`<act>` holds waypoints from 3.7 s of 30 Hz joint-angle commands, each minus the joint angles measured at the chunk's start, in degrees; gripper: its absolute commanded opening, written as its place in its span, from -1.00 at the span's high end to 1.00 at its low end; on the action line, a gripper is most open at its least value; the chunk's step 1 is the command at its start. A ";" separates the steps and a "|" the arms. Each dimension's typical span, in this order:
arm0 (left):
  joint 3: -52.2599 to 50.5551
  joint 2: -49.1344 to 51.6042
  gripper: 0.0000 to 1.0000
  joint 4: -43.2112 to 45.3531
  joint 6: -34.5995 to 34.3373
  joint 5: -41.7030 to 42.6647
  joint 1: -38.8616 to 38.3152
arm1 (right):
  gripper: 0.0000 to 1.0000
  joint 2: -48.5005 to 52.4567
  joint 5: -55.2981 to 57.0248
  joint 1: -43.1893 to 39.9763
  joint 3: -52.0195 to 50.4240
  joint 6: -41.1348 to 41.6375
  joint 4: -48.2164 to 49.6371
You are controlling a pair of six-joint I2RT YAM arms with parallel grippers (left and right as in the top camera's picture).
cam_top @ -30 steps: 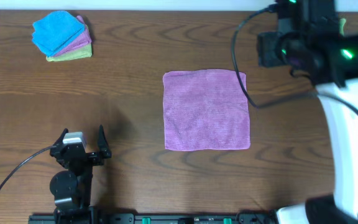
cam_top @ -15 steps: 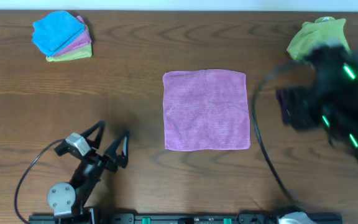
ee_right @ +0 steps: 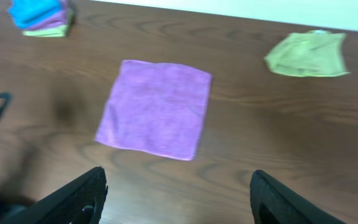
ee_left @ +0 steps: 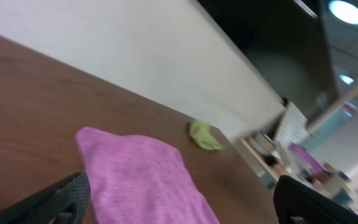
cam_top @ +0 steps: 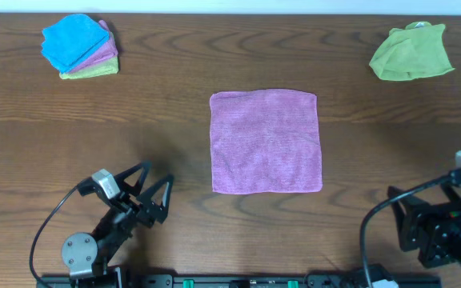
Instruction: Fold the cloth
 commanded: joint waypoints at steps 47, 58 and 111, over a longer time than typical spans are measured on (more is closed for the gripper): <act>75.63 40.30 -0.92 -67.17 49.86 -27.65 -6.60 | -0.61 2.71 34.97 15.69 -5.64 3.10 17.35; 79.14 53.22 -0.92 -67.34 54.36 -37.00 -12.13 | -0.70 18.93 22.01 11.30 -5.77 1.64 17.99; 48.70 64.61 -0.93 -64.59 34.84 -23.37 -19.71 | -0.45 -9.90 -18.80 -14.43 -69.57 7.48 29.11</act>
